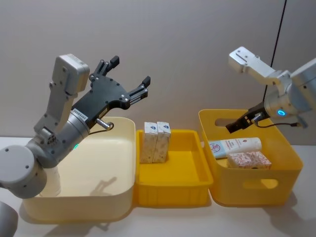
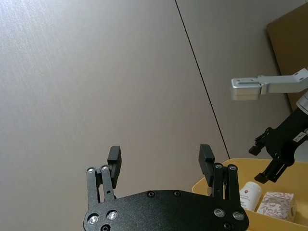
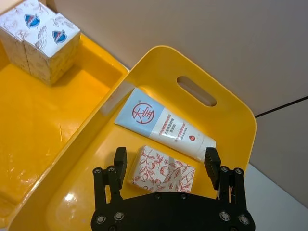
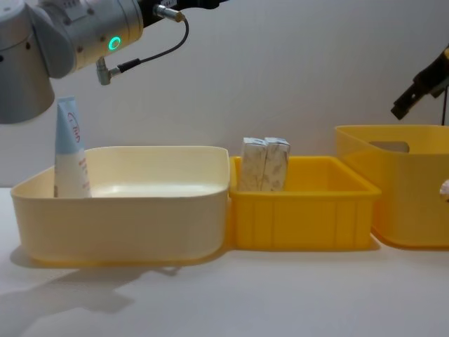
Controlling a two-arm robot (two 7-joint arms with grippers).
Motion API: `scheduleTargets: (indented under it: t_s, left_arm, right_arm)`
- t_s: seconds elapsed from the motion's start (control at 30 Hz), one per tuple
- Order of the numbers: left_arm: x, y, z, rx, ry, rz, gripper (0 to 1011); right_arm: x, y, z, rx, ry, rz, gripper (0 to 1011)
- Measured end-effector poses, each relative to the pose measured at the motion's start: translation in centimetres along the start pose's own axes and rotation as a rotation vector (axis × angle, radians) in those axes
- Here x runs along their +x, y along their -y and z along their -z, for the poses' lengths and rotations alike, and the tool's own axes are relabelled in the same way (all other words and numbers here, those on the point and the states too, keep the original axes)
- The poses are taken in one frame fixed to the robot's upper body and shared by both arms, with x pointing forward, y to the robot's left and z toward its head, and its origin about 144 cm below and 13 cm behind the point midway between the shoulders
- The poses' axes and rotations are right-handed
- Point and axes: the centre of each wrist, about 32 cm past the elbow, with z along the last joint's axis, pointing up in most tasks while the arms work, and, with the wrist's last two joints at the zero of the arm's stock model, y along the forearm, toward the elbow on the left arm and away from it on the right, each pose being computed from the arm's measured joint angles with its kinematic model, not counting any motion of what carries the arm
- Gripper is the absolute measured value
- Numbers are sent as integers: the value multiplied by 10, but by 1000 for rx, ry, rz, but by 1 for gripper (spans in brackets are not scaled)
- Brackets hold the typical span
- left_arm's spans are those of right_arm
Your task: Bimanual collaborative sorting of washing and personal care products
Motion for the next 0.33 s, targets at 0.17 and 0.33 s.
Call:
scheduleTargets:
  t_s: [0.17, 0.33]
  left_arm:
    - [0, 0, 0, 0, 0, 0, 1003]
    - [0, 0, 0, 0, 0, 0, 1003]
  right_arm:
    - [-4, 9, 3, 50, 1, 28, 1001]
    - [-9, 21, 6, 110, -2, 68, 1001]
